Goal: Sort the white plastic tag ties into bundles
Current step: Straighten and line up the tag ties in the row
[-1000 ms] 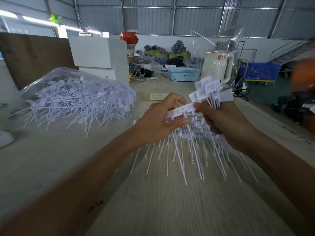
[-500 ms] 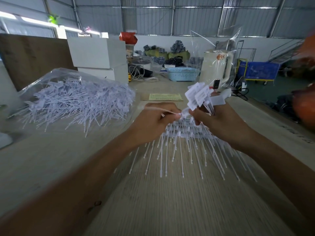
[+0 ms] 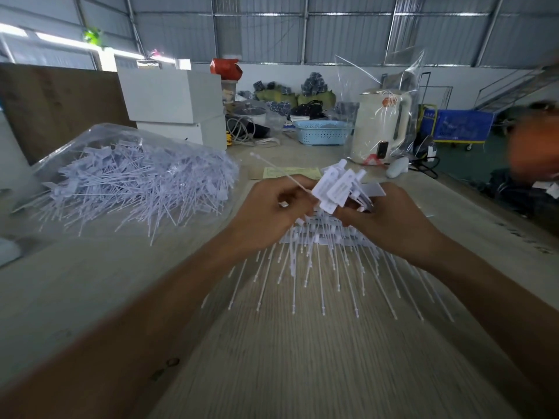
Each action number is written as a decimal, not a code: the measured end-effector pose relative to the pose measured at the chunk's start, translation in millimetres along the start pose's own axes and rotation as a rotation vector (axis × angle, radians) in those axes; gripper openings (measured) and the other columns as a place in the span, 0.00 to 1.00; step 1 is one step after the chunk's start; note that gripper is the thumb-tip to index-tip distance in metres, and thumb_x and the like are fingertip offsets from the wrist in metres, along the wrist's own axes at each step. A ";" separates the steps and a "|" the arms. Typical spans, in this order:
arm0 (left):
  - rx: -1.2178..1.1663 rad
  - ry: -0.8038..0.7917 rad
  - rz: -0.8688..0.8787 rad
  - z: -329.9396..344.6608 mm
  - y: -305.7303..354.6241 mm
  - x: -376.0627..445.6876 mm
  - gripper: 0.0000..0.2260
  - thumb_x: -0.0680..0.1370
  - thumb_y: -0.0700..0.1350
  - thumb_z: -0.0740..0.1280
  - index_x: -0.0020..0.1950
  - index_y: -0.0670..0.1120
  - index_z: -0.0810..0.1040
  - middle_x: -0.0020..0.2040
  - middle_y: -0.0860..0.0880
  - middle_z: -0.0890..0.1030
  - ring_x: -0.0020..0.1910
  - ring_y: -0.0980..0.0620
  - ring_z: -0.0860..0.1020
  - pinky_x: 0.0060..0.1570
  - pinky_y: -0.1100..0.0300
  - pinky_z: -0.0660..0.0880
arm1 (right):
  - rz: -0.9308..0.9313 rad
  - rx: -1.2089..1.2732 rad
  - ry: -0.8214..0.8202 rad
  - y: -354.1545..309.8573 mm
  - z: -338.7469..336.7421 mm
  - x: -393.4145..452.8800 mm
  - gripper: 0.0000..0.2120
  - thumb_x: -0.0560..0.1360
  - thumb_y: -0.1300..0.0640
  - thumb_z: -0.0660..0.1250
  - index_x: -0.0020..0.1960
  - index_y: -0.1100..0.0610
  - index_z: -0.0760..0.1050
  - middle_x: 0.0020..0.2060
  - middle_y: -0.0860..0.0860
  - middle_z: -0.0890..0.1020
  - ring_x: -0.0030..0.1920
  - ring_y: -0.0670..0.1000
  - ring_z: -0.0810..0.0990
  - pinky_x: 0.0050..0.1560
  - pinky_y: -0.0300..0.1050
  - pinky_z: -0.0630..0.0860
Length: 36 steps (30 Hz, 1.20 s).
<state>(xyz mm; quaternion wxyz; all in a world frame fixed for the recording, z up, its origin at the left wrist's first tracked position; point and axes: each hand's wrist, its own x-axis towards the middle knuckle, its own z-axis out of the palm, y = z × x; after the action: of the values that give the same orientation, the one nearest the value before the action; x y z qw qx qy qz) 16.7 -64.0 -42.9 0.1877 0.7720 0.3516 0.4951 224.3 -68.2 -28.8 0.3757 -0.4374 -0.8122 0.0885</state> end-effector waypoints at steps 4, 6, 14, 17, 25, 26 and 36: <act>-0.060 -0.019 0.000 0.0 3.5 -2.6 0.09 0.81 0.34 0.66 0.59 0.38 0.82 0.42 0.38 0.83 0.40 0.40 0.82 0.44 0.40 0.80 | -0.045 -0.156 0.053 3.2 -0.8 -1.8 0.18 0.80 0.50 0.65 0.35 0.58 0.74 0.29 0.51 0.77 0.30 0.52 0.75 0.35 0.52 0.66; -0.099 -0.021 -0.025 -0.3 2.8 -2.8 0.09 0.81 0.34 0.65 0.57 0.39 0.83 0.42 0.37 0.83 0.41 0.38 0.82 0.44 0.39 0.80 | -0.093 -0.221 0.084 5.6 -1.5 -2.1 0.15 0.79 0.57 0.67 0.35 0.54 0.69 0.29 0.50 0.72 0.32 0.55 0.73 0.34 0.49 0.61; 0.027 -0.014 -0.029 -0.4 -6.5 -0.7 0.11 0.77 0.39 0.73 0.60 0.45 0.83 0.42 0.49 0.85 0.42 0.51 0.82 0.46 0.63 0.77 | -0.034 -0.062 0.169 14.1 -8.4 2.9 0.17 0.79 0.65 0.61 0.34 0.49 0.73 0.25 0.40 0.73 0.28 0.41 0.75 0.32 0.37 0.65; -0.001 0.012 -0.040 -1.3 -7.0 1.0 0.11 0.73 0.41 0.77 0.53 0.44 0.83 0.40 0.50 0.85 0.38 0.55 0.80 0.40 0.66 0.73 | 0.041 0.199 0.096 9.0 -5.6 2.3 0.18 0.83 0.62 0.58 0.38 0.51 0.76 0.29 0.43 0.79 0.32 0.45 0.79 0.42 0.48 0.77; 0.056 -0.017 -0.018 -1.0 -0.3 2.8 0.09 0.76 0.42 0.74 0.55 0.49 0.86 0.50 0.56 0.84 0.48 0.59 0.81 0.44 0.64 0.76 | 0.106 0.585 0.040 -7.9 -2.3 -1.8 0.13 0.82 0.46 0.63 0.43 0.49 0.81 0.30 0.51 0.64 0.30 0.49 0.64 0.29 0.40 0.66; 0.061 -0.024 -0.013 -1.0 1.0 2.8 0.09 0.76 0.42 0.74 0.56 0.50 0.85 0.51 0.54 0.84 0.49 0.56 0.81 0.46 0.62 0.76 | 0.103 0.582 0.057 -7.5 -2.3 -2.3 0.13 0.81 0.45 0.64 0.43 0.49 0.81 0.29 0.50 0.64 0.29 0.47 0.63 0.29 0.40 0.64; 0.024 0.028 0.027 6.7 11.0 -0.5 0.21 0.68 0.42 0.80 0.56 0.47 0.75 0.40 0.53 0.83 0.41 0.53 0.81 0.43 0.53 0.78 | 0.299 0.571 -0.091 -14.3 1.4 -3.2 0.22 0.81 0.47 0.63 0.28 0.45 0.75 0.22 0.44 0.68 0.21 0.42 0.61 0.24 0.36 0.58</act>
<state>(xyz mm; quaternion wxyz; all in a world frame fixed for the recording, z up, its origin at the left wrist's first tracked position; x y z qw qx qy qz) 26.5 -71.5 -39.1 0.1668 0.7719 0.3498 0.5040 215.2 -79.0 -24.8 0.4293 -0.4244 -0.6974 0.3863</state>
